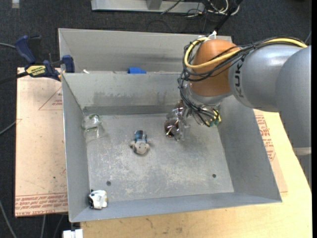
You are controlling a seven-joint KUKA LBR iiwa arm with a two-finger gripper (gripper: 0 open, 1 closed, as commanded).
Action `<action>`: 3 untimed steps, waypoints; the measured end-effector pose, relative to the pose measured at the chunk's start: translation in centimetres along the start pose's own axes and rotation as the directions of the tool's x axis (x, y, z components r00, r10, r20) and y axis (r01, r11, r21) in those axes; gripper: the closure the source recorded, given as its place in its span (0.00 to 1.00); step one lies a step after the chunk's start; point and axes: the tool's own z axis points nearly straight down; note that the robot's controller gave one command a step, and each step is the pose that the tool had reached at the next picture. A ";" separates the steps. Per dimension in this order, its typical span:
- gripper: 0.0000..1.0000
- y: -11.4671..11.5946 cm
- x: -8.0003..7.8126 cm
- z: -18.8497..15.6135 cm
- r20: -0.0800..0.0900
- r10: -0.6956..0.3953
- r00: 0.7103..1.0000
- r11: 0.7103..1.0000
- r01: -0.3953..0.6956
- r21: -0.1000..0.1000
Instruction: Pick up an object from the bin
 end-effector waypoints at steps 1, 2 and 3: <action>1.00 0.0 0.0 0.0 0.000 0.001 1.000 1.000 -0.001 0.000; 1.00 0.0 0.1 -0.3 -0.002 0.001 1.000 1.000 -0.001 -0.001; 1.00 0.2 0.4 -2.1 -0.011 0.001 1.000 1.000 -0.001 -0.005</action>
Offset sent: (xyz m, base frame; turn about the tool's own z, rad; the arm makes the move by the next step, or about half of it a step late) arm -0.0001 0.0000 0.1198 0.0000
